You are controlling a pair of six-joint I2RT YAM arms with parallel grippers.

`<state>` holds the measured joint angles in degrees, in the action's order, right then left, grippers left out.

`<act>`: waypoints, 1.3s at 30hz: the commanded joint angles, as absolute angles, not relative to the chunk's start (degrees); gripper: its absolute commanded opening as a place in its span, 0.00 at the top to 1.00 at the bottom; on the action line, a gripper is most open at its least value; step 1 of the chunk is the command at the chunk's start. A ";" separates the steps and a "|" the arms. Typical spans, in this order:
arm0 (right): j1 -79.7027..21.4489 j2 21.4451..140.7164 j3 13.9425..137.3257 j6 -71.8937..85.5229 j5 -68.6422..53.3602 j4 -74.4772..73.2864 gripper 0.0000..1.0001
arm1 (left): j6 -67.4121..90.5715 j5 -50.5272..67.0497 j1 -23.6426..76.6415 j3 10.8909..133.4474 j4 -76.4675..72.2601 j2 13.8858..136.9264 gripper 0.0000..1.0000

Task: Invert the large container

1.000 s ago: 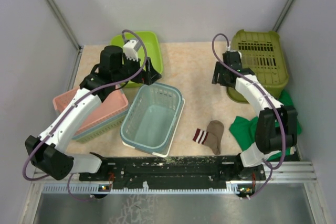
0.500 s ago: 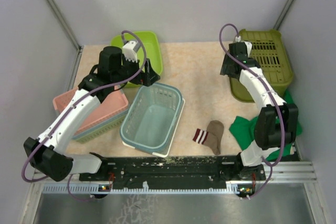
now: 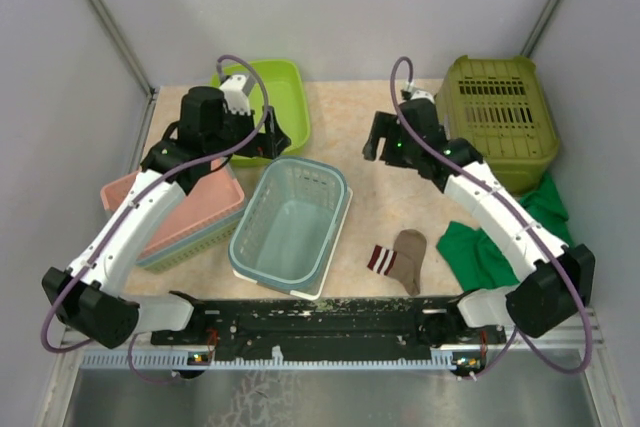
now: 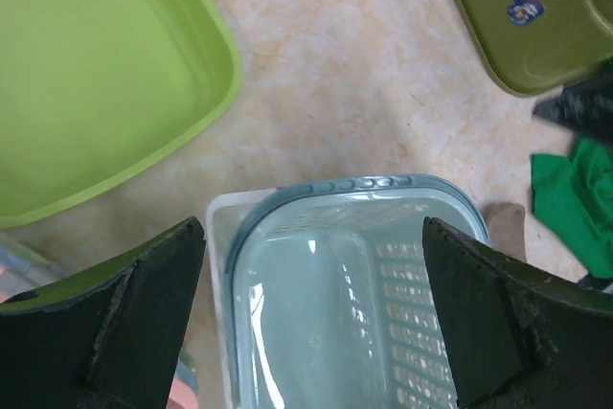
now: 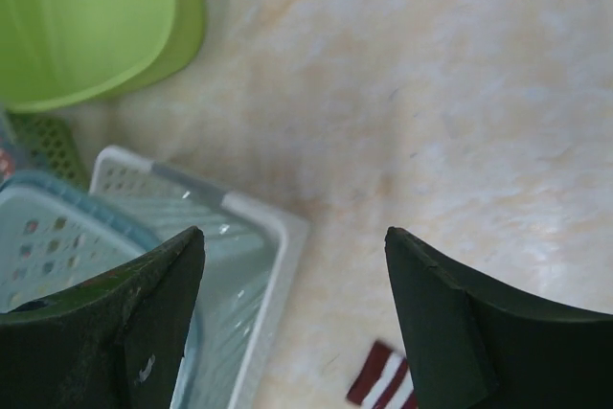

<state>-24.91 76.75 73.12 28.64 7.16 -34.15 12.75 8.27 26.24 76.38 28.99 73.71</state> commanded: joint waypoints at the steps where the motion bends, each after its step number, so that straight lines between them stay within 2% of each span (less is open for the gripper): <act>1: -33.94 74.66 70.02 40.65 4.43 -34.31 0.24 | 15.86 6.86 21.45 78.16 29.40 72.97 0.01; 8: -43.77 77.86 67.63 49.54 6.70 -33.65 0.22 | 15.95 7.54 19.60 77.93 28.33 72.70 0.01; 12: -45.53 80.00 67.75 50.61 7.50 -33.49 0.27 | 16.00 8.78 19.60 76.58 27.61 72.25 0.01; 20: -46.64 80.34 68.64 50.70 9.01 -33.82 0.57 | 15.85 10.34 19.60 75.02 26.74 71.82 0.01; 27: -46.55 79.02 69.96 50.18 8.51 -33.97 0.99 | 15.06 11.55 19.58 75.25 26.54 71.76 0.01; 34: -46.31 76.67 73.17 49.35 6.73 -31.75 1.00 | 13.27 9.89 19.53 78.05 28.61 71.46 0.01; 39: -41.74 74.20 76.95 48.01 5.44 -29.78 1.00 | 13.19 10.89 19.39 83.85 30.69 70.62 0.01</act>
